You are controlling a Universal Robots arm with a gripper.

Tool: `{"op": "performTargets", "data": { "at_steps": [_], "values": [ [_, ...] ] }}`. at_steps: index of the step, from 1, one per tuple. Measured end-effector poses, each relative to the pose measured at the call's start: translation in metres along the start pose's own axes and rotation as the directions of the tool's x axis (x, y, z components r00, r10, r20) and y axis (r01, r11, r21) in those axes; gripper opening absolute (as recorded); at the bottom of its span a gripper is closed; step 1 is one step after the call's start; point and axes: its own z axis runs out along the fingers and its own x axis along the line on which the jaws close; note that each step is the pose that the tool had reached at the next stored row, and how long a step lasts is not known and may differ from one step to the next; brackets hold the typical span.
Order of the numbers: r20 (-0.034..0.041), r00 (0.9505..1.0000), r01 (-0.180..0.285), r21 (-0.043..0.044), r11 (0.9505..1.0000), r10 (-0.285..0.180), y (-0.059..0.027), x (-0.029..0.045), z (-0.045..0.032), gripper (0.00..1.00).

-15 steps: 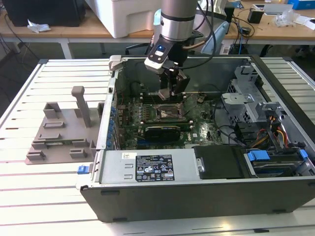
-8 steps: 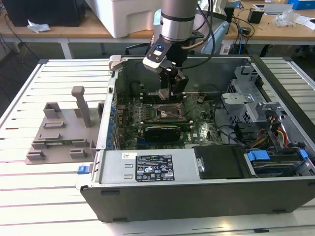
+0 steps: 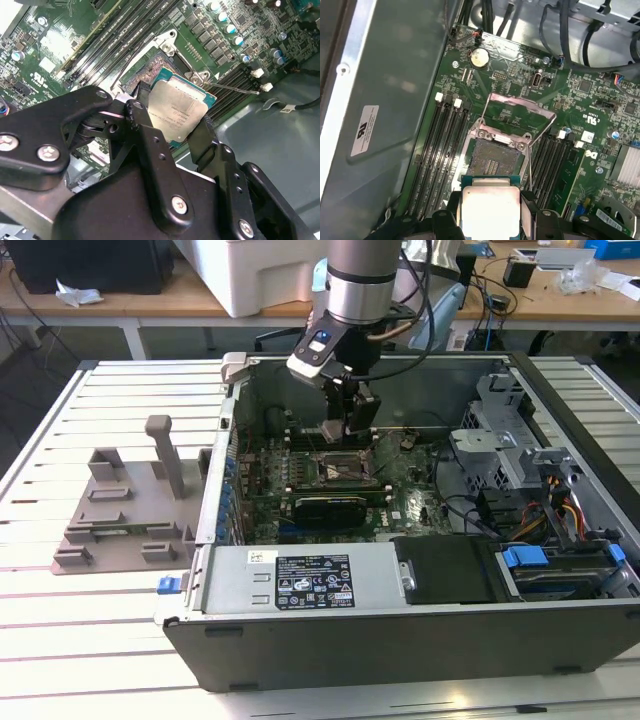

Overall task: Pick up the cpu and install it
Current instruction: 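Place the cpu into insertion slot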

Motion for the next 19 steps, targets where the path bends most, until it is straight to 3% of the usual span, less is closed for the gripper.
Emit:
{"op": "performTargets", "data": {
  "at_steps": [10,19],
  "values": [
    [-0.0036,0.9972,-0.074,0.0004,0.9972,0.074,0.0,0.0,0.0,0.55],
    [-0.0071,0.9894,-0.145,0.0011,0.9894,0.145,0.0,0.0,0.0001,0.55]
  ]
}}
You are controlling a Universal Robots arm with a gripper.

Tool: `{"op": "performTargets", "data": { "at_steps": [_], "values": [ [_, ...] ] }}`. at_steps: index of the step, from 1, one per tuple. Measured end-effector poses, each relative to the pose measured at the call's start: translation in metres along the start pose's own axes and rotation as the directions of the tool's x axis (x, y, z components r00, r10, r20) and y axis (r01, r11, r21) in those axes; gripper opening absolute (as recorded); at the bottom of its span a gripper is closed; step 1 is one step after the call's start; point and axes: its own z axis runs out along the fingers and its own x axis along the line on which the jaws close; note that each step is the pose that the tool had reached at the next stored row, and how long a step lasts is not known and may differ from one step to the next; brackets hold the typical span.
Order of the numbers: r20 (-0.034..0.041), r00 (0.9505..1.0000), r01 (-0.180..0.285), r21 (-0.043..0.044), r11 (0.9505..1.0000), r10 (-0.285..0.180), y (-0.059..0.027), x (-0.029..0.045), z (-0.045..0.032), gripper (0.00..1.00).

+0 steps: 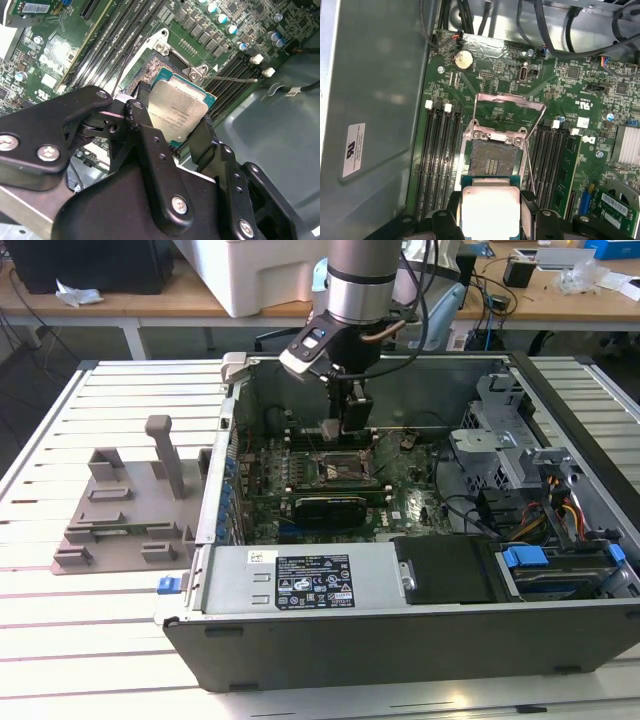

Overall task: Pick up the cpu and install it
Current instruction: 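Place the cpu into insertion slot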

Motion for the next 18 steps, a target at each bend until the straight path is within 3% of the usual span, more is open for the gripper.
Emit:
{"op": "performTargets", "data": {
  "at_steps": [18],
  "values": [
    [-0.0051,0.9927,-0.121,0.0009,0.9927,0.121,0.0,0.0,0.0,0.55]
  ]
}}
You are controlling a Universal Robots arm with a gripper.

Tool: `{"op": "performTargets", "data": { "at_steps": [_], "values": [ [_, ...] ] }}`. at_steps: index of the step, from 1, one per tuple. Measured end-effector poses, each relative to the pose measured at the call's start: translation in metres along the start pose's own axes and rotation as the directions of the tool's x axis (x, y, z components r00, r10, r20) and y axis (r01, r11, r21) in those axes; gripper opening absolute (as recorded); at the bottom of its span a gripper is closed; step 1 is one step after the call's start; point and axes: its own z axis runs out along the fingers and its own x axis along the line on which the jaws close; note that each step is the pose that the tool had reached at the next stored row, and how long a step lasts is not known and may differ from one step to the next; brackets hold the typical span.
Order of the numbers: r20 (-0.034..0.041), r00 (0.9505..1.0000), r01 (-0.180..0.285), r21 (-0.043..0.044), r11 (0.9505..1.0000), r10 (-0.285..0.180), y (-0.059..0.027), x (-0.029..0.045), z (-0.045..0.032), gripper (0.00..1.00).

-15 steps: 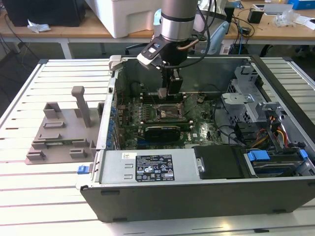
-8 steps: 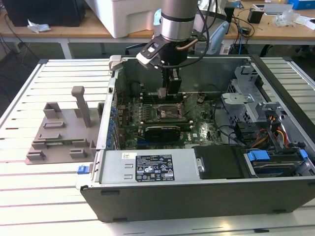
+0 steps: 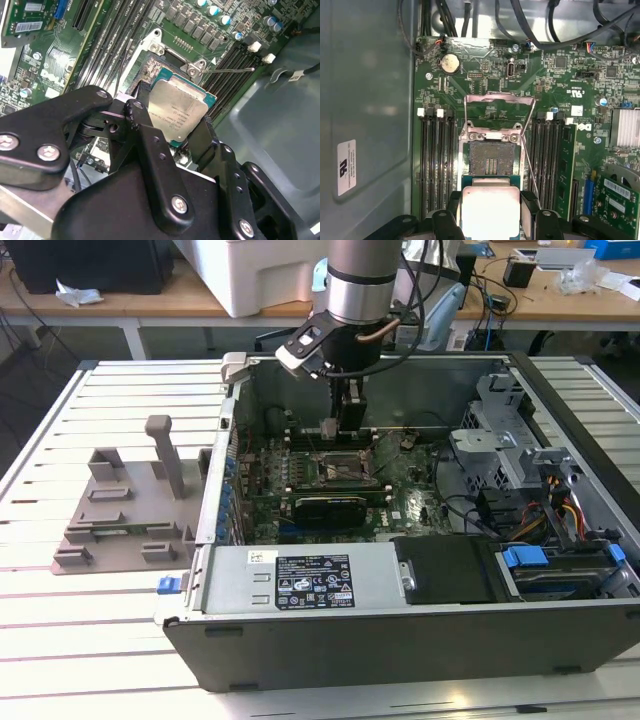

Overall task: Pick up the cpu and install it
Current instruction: 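Place the cpu into insertion slot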

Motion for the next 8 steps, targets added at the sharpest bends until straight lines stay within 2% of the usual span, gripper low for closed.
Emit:
{"op": "performTargets", "data": {
  "at_steps": [8],
  "values": [
    [-0.0028,0.9983,-0.058,0.0004,0.9983,0.058,0.0,0.0,0.0,0.55]
  ]
}}
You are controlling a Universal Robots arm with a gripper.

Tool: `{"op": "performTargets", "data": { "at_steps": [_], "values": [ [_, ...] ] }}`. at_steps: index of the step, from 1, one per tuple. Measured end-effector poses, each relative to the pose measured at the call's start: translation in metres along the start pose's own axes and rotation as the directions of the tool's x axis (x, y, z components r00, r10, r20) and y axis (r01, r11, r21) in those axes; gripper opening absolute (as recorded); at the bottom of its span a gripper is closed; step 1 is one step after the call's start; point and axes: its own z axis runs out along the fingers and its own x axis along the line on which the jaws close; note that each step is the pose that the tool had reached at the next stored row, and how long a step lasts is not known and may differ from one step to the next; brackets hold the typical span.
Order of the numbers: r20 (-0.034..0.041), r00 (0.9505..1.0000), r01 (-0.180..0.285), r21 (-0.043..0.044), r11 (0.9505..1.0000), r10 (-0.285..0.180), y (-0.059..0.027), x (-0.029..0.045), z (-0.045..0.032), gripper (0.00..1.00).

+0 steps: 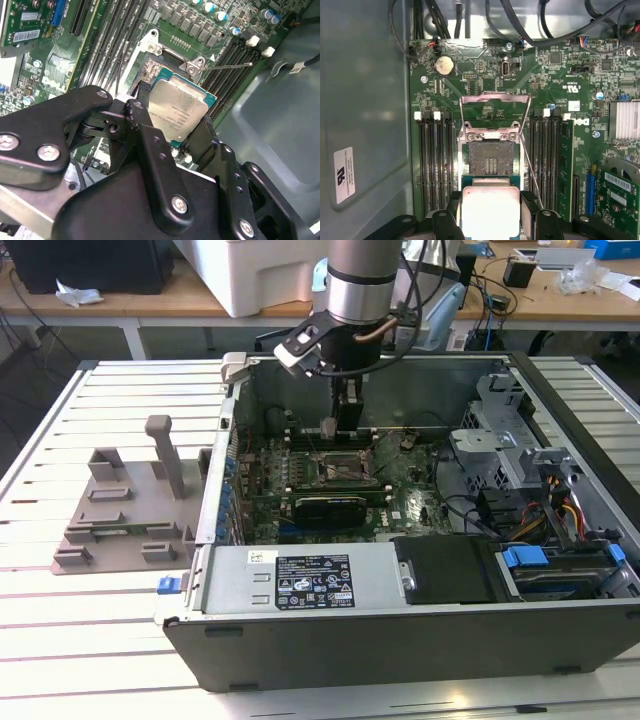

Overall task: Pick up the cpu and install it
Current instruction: 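Place the cpu into insertion slot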

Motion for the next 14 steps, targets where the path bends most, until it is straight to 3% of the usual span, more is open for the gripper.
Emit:
{"op": "performTargets", "data": {
  "at_steps": [8,10,12,14],
  "values": [
    [-0.0017,0.9988,-0.05,0.0003,0.9988,0.05,0.0,0.0,0.0,0.55],
    [0.0007,1.0,0.003,0.0,1.0,-0.003,0.0,0.0,0.0002,0.55],
    [0.0039,0.9979,0.065,-0.0002,0.9979,-0.065,0.0,0.0,0.0004,0.55],
    [0.0051,0.996,0.089,-0.0002,0.996,-0.089,0.0,0.0,0.0004,0.55]
  ]
}}
